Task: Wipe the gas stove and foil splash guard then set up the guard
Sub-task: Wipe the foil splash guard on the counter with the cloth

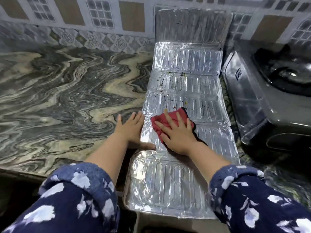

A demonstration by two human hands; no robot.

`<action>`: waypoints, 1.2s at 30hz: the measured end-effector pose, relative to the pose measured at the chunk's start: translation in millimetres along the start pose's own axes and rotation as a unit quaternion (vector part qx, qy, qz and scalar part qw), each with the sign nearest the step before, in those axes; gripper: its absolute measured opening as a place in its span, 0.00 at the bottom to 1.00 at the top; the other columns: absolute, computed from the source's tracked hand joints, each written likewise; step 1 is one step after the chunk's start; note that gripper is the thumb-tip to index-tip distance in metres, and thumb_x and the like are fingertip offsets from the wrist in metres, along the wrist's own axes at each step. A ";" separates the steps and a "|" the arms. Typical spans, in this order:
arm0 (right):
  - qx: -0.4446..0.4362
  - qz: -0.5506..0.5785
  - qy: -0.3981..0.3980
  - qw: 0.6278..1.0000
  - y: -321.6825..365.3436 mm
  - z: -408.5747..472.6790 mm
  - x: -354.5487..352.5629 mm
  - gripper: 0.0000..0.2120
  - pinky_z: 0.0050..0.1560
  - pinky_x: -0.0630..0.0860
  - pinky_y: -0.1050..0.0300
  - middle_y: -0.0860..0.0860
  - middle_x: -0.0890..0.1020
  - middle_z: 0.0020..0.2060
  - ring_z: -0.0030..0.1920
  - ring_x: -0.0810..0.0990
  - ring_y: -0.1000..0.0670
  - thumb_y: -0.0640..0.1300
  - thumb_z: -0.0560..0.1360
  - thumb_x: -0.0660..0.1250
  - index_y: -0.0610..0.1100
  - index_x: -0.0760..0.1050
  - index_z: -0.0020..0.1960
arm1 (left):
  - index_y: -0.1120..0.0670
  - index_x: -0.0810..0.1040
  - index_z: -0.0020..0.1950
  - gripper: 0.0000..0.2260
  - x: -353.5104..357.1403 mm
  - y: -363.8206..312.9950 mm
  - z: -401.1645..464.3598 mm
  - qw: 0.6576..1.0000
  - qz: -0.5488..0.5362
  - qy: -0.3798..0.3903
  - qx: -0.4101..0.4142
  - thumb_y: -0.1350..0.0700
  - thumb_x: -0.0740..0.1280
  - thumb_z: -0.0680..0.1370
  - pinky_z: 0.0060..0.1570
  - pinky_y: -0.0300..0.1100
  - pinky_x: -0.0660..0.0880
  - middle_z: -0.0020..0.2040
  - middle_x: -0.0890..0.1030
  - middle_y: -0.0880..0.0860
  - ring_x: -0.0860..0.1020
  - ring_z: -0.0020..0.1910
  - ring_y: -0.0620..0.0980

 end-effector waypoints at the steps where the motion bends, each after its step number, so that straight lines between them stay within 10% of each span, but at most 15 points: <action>1: -0.015 -0.006 -0.008 1.000 7.8 0.9 -0.5 0.24 0.71 0.35 0.31 0.58 0.33 0.76 0.76 0.35 0.39 0.60 0.80 0.44 0.68 0.41 0.73 | 0.54 0.34 0.77 0.62 1.2 0.7 1.1 1.000 -0.002 0.004 0.004 0.20 0.58 0.58 0.71 0.67 0.35 0.78 0.34 0.48 0.36 0.77 0.49; 15: 0.148 0.034 0.006 0.988 -85.1 51.5 -17.8 0.24 0.71 0.38 0.30 0.54 0.40 0.78 0.77 0.37 0.40 0.57 0.81 0.41 0.63 0.42 0.76 | 0.53 0.32 0.77 0.63 -1.3 0.3 2.4 0.999 0.024 0.031 -0.019 0.20 0.60 0.57 0.69 0.70 0.35 0.77 0.32 0.46 0.36 0.77 0.47; 24: 0.157 0.017 -0.233 0.960 -64.2 -53.5 -33.9 0.16 0.58 0.65 0.45 0.47 0.76 0.61 0.60 0.71 0.42 0.48 0.73 0.59 0.52 0.76 0.60 | 0.59 0.51 0.75 0.58 -24.9 -14.2 24.7 0.992 -0.114 -0.012 -0.048 0.23 0.62 0.58 0.72 0.68 0.42 0.78 0.50 0.56 0.48 0.78 0.54; 30: 0.148 0.010 -0.090 0.985 -87.1 -64.3 7.1 0.29 0.73 0.33 0.36 0.54 0.47 0.78 0.77 0.36 0.39 0.65 0.73 0.42 0.67 0.49 0.74 | 0.57 0.37 0.77 0.45 -11.6 -28.5 40.0 0.997 -0.053 -0.032 -0.044 0.28 0.48 0.73 0.71 0.67 0.37 0.77 0.33 0.53 0.34 0.76 0.48; 36: 0.251 0.032 -0.065 0.965 -127.9 -26.3 -1.1 0.29 0.71 0.34 0.32 0.46 0.39 0.78 0.74 0.34 0.32 0.65 0.77 0.44 0.62 0.42 0.76 | 0.57 0.36 0.77 0.46 -0.8 -26.4 44.4 0.997 -0.035 -0.062 -0.043 0.27 0.43 0.72 0.71 0.67 0.37 0.77 0.33 0.53 0.33 0.76 0.49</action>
Point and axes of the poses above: each hand's wrist, its own z-axis towards the middle knuckle, its own x-axis out of the palm, y = z × x, the point moved 6 cm from there along z, towards the middle knuckle
